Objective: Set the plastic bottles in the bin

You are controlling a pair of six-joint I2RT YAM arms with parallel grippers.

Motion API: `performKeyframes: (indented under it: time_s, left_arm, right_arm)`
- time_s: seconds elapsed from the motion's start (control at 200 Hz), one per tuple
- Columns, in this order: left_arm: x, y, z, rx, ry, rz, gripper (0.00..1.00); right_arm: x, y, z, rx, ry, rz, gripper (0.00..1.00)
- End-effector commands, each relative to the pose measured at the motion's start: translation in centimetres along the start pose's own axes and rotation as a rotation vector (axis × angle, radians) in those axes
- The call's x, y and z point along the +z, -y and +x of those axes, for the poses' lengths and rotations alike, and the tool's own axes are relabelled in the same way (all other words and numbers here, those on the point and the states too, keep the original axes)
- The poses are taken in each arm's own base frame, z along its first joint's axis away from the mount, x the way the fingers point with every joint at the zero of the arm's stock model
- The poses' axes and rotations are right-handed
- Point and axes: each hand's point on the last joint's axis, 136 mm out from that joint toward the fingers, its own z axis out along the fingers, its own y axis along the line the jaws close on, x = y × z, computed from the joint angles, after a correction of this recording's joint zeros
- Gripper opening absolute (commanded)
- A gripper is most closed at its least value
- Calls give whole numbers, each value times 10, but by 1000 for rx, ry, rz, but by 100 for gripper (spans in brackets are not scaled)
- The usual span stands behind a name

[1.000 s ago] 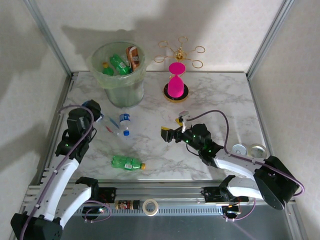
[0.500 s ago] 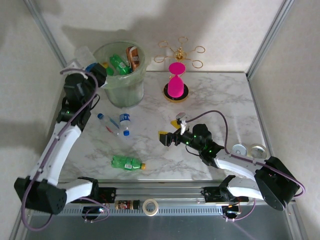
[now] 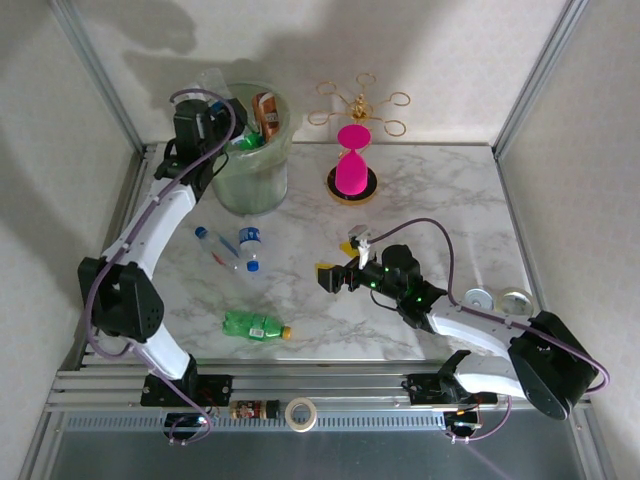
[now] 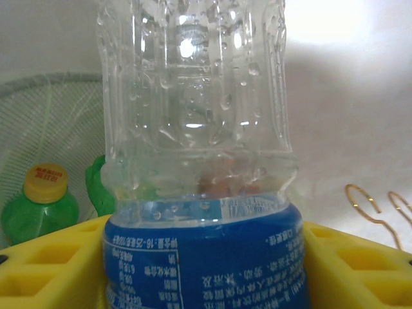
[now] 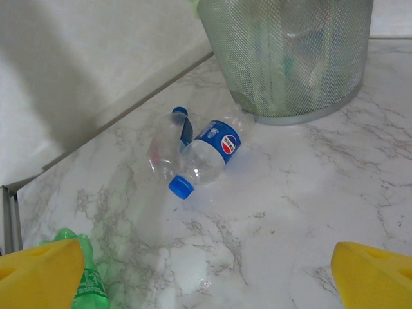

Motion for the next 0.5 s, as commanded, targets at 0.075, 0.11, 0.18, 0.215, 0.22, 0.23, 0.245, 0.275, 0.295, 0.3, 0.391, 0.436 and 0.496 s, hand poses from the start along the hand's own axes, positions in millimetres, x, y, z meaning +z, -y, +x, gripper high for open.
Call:
performKeyframes:
  time_s: [0.075, 0.11, 0.18, 0.215, 0.22, 0.23, 0.245, 0.275, 0.295, 0.3, 0.391, 0.436, 0.496]
  left_arm:
    - [16, 10, 5, 17, -32, 21, 49]
    - [18, 10, 7, 17, -39, 19, 50]
    - [23, 8, 11, 16, -50, 10, 57]
    - [23, 8, 10, 13, -47, 11, 61]
    - [23, 8, 10, 13, -46, 11, 62]
    - [23, 8, 11, 12, -48, 10, 64]
    - [23, 8, 11, 12, -48, 10, 66]
    - [23, 9, 9, 11, -46, 11, 71]
    - [23, 9, 9, 12, -45, 10, 74]
    - [23, 9, 9, 11, -45, 10, 75]
    - [18, 12, 3, 13, -35, 11, 87]
    - [15, 13, -1, 13, -29, 13, 92]
    - [8, 17, -8, 14, -17, 19, 99]
  right_arm:
    - [9, 4, -5, -19, -16, 18, 99]
    - [10, 5, -4, -18, -22, 18, 99]
    - [11, 5, -4, -17, -25, 19, 99]
    - [12, 6, -3, -16, -28, 22, 99]
    - [12, 6, -3, -15, -29, 21, 99]
    - [12, 5, -3, -16, -28, 20, 99]
    - [12, 5, -3, -16, -29, 19, 99]
    - [12, 6, -3, -15, -30, 19, 99]
    - [12, 5, -3, -16, -31, 17, 99]
    - [13, 5, -3, -16, -32, 17, 99]
    - [14, 4, -4, -17, -33, 14, 99]
    - [14, 4, -5, -19, -33, 13, 99]
    - [14, 4, -5, -18, -32, 13, 99]
